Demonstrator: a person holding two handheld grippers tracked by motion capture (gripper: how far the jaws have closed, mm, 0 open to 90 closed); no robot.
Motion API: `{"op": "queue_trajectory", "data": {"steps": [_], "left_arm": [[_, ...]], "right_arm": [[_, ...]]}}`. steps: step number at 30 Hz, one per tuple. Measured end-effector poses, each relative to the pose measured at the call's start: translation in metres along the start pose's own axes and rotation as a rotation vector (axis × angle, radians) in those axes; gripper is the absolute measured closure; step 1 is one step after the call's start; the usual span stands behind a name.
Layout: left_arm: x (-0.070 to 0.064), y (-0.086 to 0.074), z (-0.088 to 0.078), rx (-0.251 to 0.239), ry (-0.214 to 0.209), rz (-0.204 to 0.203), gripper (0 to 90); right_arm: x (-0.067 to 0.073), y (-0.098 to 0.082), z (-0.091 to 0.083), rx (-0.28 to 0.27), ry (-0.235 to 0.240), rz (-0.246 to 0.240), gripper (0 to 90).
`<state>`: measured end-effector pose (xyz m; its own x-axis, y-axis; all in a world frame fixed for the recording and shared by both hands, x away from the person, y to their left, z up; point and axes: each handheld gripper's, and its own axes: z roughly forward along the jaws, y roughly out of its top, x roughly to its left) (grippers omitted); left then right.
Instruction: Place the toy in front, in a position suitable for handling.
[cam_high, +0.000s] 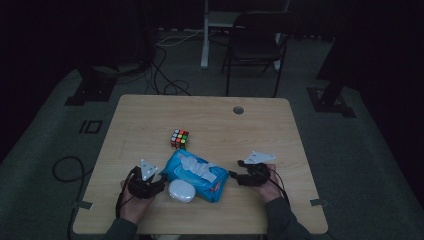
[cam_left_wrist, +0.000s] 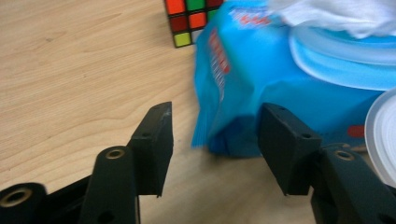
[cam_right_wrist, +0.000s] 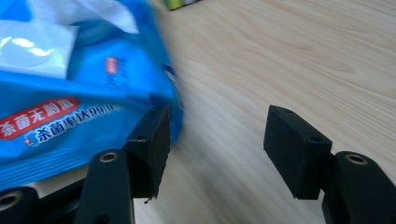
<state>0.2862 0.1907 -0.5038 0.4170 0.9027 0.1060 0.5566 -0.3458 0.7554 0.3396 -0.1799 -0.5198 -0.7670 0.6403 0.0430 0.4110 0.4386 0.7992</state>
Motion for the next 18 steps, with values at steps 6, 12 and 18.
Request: {"op": "queue_trajectory", "data": {"steps": [6,12,18], "left_arm": [[0.003,-0.005,0.005,0.03,-0.002,-0.018,48.0],[0.002,-0.011,-0.001,0.037,-0.014,-0.04,48.0],[0.0,-0.016,-0.009,0.036,-0.015,-0.045,47.6]], "right_arm": [[0.007,0.0,-0.006,0.021,0.018,-0.054,46.2],[0.013,-0.003,-0.015,-0.007,0.095,-0.085,46.2],[0.018,0.001,0.004,0.033,0.112,-0.118,55.6]]}}
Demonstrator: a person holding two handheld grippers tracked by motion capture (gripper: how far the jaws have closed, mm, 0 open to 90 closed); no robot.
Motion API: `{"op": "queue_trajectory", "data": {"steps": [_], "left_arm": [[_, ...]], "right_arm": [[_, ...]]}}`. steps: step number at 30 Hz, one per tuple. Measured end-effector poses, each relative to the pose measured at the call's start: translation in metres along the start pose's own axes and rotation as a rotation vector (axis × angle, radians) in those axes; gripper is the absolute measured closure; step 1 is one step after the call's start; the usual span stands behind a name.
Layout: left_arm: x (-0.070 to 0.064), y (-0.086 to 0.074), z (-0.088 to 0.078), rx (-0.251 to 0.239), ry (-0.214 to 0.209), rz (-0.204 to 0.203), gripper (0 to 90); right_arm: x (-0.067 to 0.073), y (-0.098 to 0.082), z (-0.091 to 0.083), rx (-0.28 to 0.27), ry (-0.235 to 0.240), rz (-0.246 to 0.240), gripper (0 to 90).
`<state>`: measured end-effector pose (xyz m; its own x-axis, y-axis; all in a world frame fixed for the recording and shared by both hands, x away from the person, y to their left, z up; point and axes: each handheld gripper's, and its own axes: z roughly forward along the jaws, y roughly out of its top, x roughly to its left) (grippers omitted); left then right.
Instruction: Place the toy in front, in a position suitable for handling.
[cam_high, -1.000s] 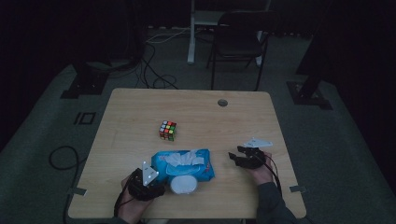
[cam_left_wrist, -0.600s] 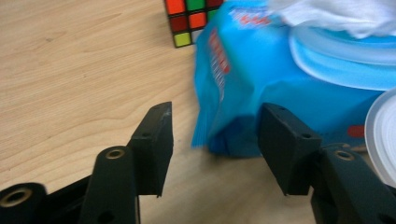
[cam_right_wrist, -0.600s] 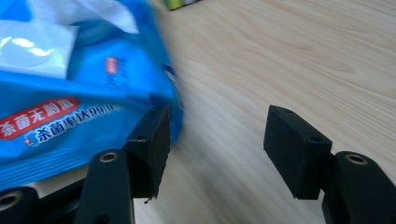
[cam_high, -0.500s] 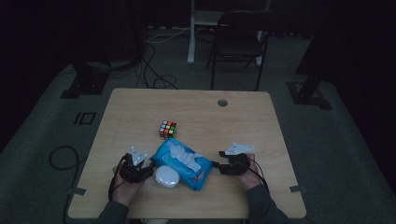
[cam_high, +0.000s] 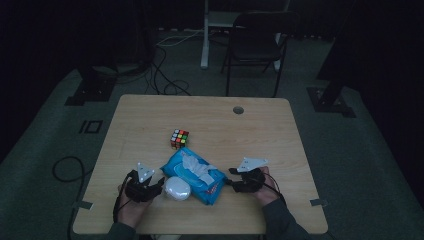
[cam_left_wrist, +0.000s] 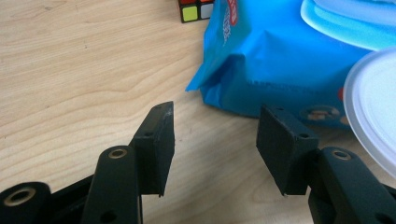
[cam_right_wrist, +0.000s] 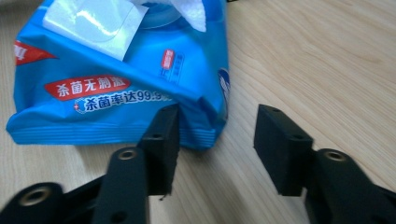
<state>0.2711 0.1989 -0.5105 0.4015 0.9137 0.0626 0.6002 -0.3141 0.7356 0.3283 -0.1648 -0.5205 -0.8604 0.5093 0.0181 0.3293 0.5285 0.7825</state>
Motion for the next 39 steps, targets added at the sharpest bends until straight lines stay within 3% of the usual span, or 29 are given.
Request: {"op": "queue_trajectory", "data": {"steps": [5,19,27,30,33,39], "left_arm": [[0.002,-0.007,-0.005,-0.01,0.01,-0.031,47.7],[0.018,-0.015,-0.031,-0.059,0.062,-0.116,48.5],[0.027,-0.011,-0.061,-0.144,0.102,-0.159,48.2],[0.02,-0.008,-0.069,-0.173,0.077,-0.15,48.2],[0.004,-0.005,-0.071,-0.185,0.042,-0.109,47.6],[-0.034,-0.003,-0.053,-0.152,-0.024,-0.023,45.7]], "right_arm": [[0.001,0.005,0.004,-0.005,0.007,-0.005,68.3],[0.018,0.028,0.03,-0.041,0.039,-0.023,69.5],[0.029,0.038,0.043,-0.043,0.054,-0.028,70.9],[0.032,0.04,0.047,-0.043,0.056,-0.028,71.0],[0.034,0.042,0.05,-0.046,0.062,-0.027,71.0],[0.037,0.045,0.054,-0.048,0.078,-0.031,70.5]]}}
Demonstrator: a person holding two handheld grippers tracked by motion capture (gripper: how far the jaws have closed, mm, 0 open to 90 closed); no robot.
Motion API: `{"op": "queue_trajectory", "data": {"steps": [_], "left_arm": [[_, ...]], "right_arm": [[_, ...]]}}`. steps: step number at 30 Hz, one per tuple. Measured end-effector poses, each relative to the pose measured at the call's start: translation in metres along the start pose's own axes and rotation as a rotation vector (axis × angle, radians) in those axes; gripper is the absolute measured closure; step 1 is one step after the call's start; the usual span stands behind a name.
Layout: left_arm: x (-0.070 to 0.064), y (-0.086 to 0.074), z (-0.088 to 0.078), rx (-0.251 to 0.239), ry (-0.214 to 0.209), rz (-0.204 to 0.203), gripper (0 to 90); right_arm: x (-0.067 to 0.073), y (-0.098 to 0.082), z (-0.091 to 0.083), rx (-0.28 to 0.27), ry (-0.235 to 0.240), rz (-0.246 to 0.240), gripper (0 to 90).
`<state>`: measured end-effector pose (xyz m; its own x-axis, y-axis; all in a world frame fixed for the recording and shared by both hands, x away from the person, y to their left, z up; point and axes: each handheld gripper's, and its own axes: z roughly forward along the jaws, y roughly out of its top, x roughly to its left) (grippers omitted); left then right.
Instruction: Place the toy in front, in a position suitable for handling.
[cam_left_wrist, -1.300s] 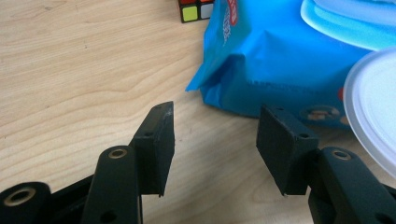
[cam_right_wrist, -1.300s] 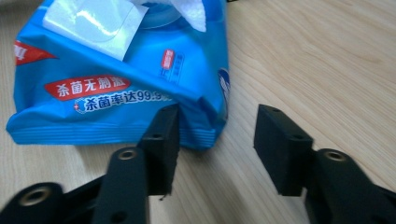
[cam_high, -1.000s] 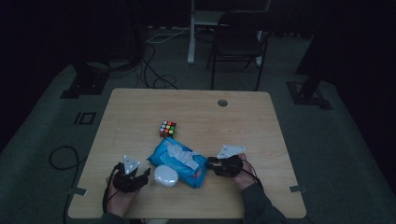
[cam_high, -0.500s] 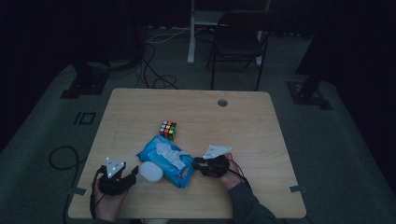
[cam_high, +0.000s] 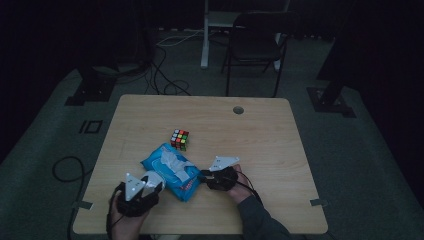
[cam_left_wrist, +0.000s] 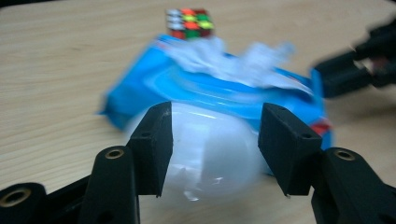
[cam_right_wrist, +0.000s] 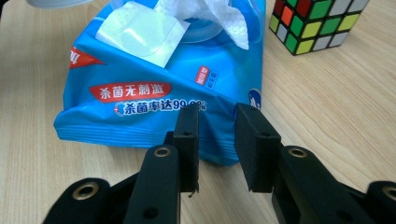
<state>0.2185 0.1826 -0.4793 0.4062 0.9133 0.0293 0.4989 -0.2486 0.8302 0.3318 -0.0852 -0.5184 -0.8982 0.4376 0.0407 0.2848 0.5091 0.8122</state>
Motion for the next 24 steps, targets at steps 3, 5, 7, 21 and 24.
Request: {"op": "queue_trajectory", "data": {"steps": [3,5,7,21,24], "left_arm": [[-0.015,-0.004,0.005,0.009,-0.021,0.025,45.1],[-0.026,-0.008,0.008,0.022,-0.015,0.062,41.4],[-0.032,-0.01,0.011,0.03,-0.017,0.072,39.8],[-0.043,-0.014,0.021,0.017,0.066,0.081,34.9],[-0.043,-0.014,0.028,0.022,0.119,0.091,34.6]], "right_arm": [[0.001,0.001,0.002,-0.002,0.001,0.004,70.6],[0.001,0.001,0.003,-0.002,-0.001,0.005,70.6],[0.001,0.002,0.003,-0.002,-0.003,0.007,70.8],[0.001,0.005,0.003,-0.006,-0.018,0.022,67.5],[-0.004,0.005,0.002,-0.02,-0.01,0.041,59.9]]}}
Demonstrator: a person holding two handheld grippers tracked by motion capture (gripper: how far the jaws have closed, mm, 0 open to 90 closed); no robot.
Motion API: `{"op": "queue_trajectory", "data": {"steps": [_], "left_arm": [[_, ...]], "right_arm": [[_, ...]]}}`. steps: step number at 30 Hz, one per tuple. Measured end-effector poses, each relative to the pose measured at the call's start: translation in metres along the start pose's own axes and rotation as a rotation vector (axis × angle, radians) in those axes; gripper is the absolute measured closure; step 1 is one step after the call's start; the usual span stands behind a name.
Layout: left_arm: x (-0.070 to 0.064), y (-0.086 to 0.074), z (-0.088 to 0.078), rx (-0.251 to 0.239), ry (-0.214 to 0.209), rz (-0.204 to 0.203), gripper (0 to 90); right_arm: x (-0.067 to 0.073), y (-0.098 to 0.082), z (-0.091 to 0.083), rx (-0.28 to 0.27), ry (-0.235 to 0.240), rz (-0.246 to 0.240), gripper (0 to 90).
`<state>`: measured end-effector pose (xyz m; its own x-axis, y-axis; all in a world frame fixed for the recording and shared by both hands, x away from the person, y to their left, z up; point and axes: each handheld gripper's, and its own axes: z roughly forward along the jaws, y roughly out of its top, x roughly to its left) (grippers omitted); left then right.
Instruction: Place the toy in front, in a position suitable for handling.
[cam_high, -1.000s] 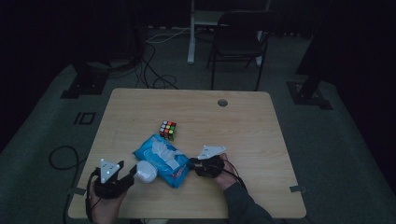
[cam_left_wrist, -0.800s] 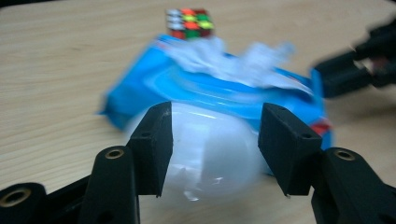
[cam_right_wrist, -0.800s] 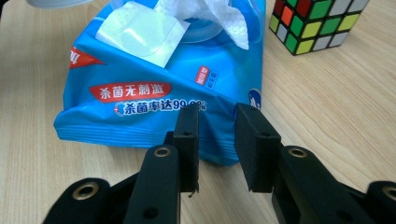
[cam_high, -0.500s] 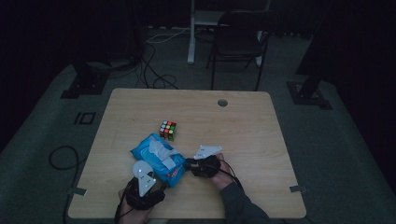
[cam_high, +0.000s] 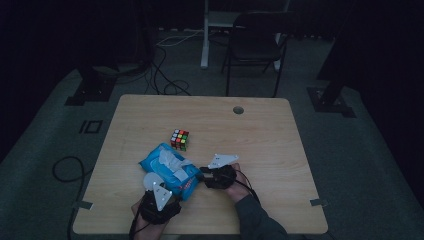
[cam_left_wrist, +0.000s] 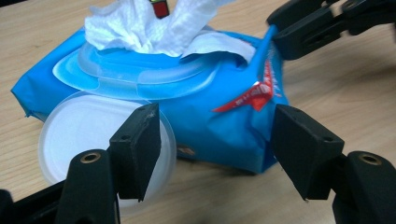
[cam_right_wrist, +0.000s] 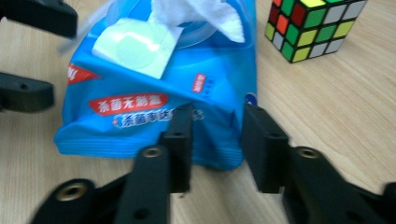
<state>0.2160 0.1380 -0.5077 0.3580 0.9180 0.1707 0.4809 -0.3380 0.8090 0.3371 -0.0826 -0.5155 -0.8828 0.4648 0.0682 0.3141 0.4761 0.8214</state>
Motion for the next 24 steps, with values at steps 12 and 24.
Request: {"op": "queue_trajectory", "data": {"steps": [12,24], "left_arm": [[0.014,0.008,-0.008,-0.034,-0.001,-0.045,34.6],[-0.003,0.012,0.018,-0.009,0.034,0.062,20.4]], "right_arm": [[-0.022,0.026,-0.018,-0.072,-0.07,0.018,49.4],[-0.03,0.033,-0.007,-0.051,-0.071,0.028,42.3]]}}
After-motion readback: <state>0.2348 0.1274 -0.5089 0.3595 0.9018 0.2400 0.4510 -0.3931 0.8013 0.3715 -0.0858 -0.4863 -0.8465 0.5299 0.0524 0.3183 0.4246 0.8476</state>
